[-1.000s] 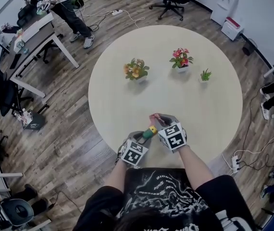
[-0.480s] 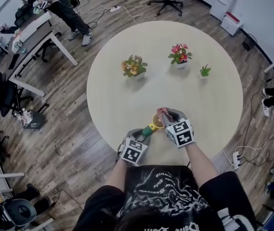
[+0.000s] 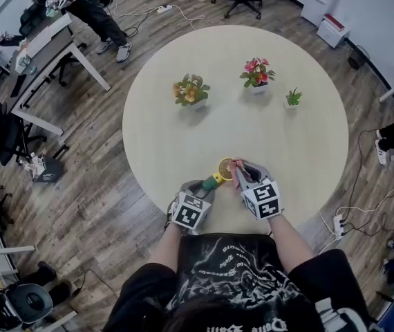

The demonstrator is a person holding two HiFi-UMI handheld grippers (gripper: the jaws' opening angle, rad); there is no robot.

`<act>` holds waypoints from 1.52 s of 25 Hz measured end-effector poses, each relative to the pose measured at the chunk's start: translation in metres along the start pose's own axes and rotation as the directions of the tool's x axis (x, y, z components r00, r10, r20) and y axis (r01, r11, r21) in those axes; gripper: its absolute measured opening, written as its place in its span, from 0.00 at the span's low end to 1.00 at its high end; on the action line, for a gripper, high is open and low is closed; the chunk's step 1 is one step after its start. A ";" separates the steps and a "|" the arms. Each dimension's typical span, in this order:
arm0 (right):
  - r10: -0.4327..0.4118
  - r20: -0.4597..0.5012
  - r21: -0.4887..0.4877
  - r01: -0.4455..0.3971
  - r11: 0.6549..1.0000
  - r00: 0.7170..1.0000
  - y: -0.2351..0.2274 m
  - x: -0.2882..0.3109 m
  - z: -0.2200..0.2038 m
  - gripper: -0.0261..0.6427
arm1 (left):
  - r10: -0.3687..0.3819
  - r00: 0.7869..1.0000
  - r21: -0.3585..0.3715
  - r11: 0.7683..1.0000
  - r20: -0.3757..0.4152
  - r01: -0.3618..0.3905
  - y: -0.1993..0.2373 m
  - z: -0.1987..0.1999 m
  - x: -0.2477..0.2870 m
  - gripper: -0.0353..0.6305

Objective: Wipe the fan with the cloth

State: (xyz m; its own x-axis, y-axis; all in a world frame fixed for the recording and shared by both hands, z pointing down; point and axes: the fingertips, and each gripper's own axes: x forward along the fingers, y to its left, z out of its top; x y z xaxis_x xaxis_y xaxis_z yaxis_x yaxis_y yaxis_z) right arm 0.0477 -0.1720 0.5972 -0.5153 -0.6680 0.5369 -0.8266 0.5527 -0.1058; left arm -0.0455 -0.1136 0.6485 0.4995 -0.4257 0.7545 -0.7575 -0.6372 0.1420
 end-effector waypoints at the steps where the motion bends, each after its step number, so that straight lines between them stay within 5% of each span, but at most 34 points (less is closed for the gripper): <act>1: 0.002 0.003 0.014 -0.002 1.000 1.000 0.003 -0.002 -0.003 0.11 | -0.001 1.000 -0.004 1.000 -0.004 0.001 0.000 -0.001 -0.001 0.32; 8: 0.019 0.008 0.061 -0.020 0.998 1.000 0.016 -0.005 -0.009 0.11 | -0.020 1.000 -0.019 1.000 -0.018 0.019 -0.001 -0.002 -0.002 0.32; 14: 0.030 -0.002 -0.043 -0.030 0.999 1.000 0.029 -0.004 -0.009 0.11 | -0.026 0.999 -0.010 1.000 -0.024 0.025 -0.001 -0.002 -0.002 0.32; 25: 0.216 -0.103 -0.086 -0.225 0.971 0.971 0.095 0.010 -0.018 0.11 | -0.022 1.000 0.028 0.999 -0.016 0.023 -0.001 0.000 -0.001 0.32; 32: 0.479 -0.125 -0.103 -0.491 0.865 0.869 0.092 0.007 0.051 0.11 | -0.041 0.997 0.108 0.993 -0.058 0.047 -0.003 -0.003 -0.001 0.32; 35: 0.523 -0.271 -0.155 -0.572 0.805 0.808 0.091 0.021 0.063 0.11 | -0.055 0.995 0.148 0.987 -0.078 0.066 -0.004 -0.003 0.000 0.32; 38: 0.526 -0.484 -0.189 -0.671 0.717 0.699 0.096 0.034 0.046 0.11 | -0.070 0.993 0.174 0.981 -0.100 0.087 -0.004 -0.004 0.001 0.32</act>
State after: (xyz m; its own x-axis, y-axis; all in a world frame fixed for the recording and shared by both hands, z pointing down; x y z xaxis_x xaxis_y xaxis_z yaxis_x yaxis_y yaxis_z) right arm -0.0601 -0.1648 0.5665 -0.6857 0.0653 0.7250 -0.2047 0.9385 -0.2781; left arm -0.0434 -0.1089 0.6508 0.5072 -0.3136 0.8027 -0.6265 -0.7738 0.0936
